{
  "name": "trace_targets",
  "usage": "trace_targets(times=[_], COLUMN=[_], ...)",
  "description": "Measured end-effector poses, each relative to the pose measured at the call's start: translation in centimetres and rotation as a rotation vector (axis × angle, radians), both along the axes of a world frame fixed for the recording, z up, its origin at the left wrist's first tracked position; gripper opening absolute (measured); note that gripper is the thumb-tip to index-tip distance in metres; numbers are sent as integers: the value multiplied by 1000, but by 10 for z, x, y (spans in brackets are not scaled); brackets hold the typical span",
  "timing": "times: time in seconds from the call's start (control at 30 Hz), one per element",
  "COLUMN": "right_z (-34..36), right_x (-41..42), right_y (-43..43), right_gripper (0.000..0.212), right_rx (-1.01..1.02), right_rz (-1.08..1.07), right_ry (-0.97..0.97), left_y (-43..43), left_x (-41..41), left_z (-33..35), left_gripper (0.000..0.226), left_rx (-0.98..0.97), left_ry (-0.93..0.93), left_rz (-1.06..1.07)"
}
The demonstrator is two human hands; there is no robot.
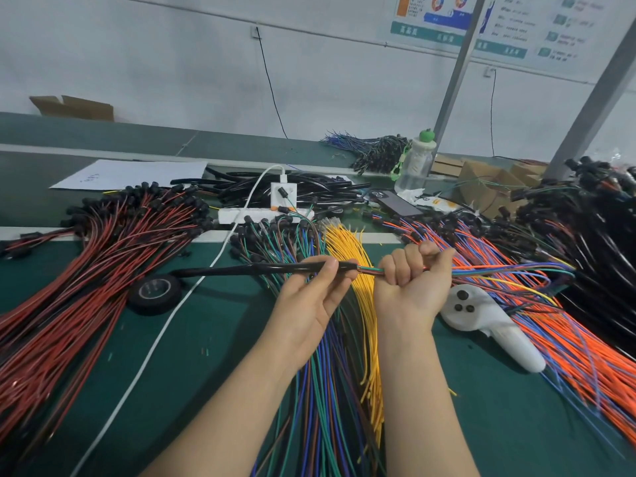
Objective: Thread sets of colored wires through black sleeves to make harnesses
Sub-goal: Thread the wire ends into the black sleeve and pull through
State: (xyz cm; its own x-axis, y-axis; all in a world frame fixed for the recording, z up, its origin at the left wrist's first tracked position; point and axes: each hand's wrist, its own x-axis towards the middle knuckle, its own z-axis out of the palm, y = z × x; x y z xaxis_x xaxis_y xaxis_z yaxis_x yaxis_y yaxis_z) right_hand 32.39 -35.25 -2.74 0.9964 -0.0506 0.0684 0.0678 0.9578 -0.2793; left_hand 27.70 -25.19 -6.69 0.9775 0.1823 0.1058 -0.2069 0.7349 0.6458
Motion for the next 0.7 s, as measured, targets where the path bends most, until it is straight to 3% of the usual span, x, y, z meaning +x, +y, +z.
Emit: trace_targets(times=[0.7], right_z=[0], right_x=[2], right_y=[-3], right_gripper=[48], right_rx=[-3], right_rz=[-24], right_ry=[-1], left_y=[0], left_x=[-4], left_z=[1], left_gripper=[8], left_rx=[170], left_ry=[106], left_rz=[-52])
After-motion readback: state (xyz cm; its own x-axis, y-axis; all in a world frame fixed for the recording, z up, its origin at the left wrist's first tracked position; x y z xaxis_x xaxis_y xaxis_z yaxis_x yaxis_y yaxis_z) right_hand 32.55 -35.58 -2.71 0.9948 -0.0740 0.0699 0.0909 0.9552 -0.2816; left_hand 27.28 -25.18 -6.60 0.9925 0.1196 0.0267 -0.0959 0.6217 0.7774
